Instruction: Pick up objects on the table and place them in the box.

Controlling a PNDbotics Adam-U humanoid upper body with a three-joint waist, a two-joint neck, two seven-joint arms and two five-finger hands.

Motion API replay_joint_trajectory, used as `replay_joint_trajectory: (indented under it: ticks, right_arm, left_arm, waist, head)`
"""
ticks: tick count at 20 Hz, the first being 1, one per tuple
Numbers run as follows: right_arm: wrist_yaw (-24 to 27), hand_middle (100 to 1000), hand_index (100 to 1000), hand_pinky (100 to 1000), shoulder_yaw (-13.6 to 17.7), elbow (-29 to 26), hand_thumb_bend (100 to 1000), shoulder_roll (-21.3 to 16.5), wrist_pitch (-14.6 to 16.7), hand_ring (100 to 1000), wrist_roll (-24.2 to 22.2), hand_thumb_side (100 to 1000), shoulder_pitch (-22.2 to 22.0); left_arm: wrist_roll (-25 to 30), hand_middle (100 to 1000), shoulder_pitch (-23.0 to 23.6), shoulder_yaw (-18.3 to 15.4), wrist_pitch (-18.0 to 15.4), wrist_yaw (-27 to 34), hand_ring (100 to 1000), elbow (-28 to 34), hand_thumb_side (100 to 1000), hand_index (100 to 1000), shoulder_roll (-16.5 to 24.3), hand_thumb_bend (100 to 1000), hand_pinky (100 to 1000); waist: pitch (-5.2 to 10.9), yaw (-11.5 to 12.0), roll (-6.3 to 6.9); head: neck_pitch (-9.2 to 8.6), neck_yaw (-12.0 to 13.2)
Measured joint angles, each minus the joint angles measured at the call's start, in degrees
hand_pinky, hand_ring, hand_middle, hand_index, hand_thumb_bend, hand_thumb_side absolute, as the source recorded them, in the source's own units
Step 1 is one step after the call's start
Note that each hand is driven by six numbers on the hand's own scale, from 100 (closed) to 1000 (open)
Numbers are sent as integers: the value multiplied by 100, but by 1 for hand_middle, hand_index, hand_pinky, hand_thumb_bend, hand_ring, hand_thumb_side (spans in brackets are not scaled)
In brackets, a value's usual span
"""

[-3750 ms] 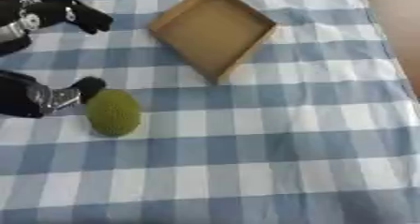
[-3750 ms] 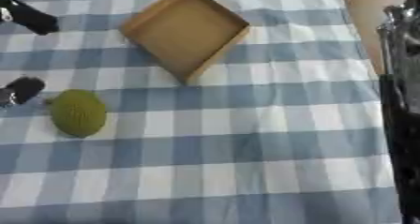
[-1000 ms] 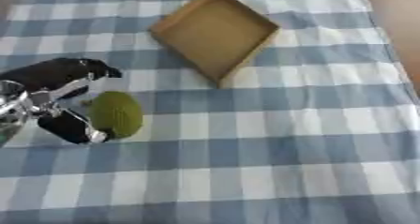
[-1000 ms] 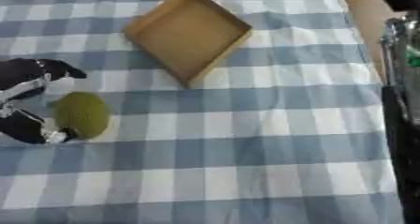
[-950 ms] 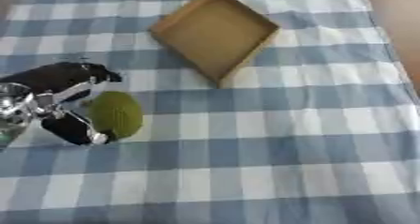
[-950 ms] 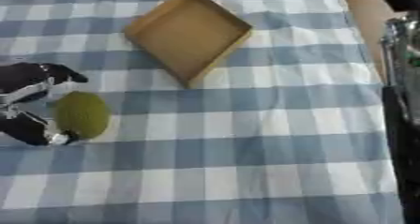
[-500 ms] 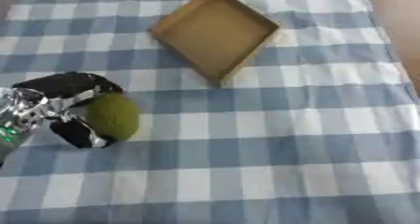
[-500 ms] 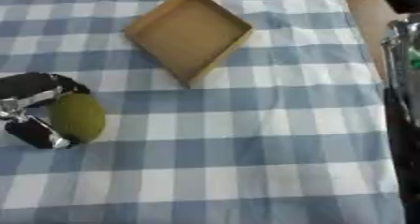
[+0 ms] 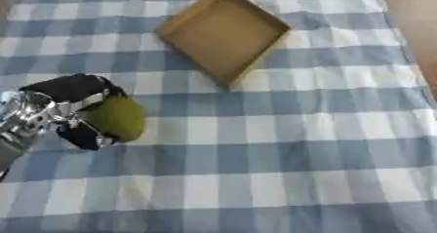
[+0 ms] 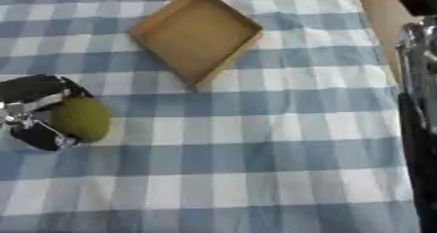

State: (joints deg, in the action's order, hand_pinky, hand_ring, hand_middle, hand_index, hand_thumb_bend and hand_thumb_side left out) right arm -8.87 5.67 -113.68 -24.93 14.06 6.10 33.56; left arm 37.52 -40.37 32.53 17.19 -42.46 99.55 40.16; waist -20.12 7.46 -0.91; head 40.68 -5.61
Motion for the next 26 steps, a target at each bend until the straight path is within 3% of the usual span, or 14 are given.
replay_joint_trajectory:
  ticks: [8,15,16,17,21,26]
  right_arm:
    - [44,641,837,871,13,0,100,0,-5,911,5,523,-33]
    - [45,644,837,869,22,0,100,0,-8,905,7,523,-30]
    - [45,644,837,869,21,0,100,0,-7,904,5,523,-23]
    - [46,645,837,869,19,0,100,0,-3,903,1,523,-2]
    - [54,647,837,867,-13,0,100,3,17,900,-21,523,109]
    - [93,648,836,867,-78,0,100,61,52,898,-80,523,264]
  left_arm:
    - [-186,500,-109,-130,-149,-193,535,857,122,669,15,100,583]
    - [-74,476,-631,-378,-66,-85,505,1381,195,648,-66,100,584]
    - [-84,475,-733,-393,-30,-86,510,1383,309,647,-149,100,583]
    - [-102,471,-851,-411,1,-96,507,1355,214,642,-259,100,578]
    - [-324,479,-1368,-490,21,-372,496,822,224,630,-918,100,569]
    - [-986,481,-1895,-662,-273,-1058,492,-425,257,624,-1885,100,577]
  waist:
    - [1,-1,9]
    - [20,3,31]
    - [32,1,26]
    - [39,-2,22]
    - [41,-42,-2]
    - [38,-128,-34]
  head:
    - [0,-1]
    - [0,-9]
    - [0,-5]
    - [0,1]
    - [0,83]
    - [-54,258]
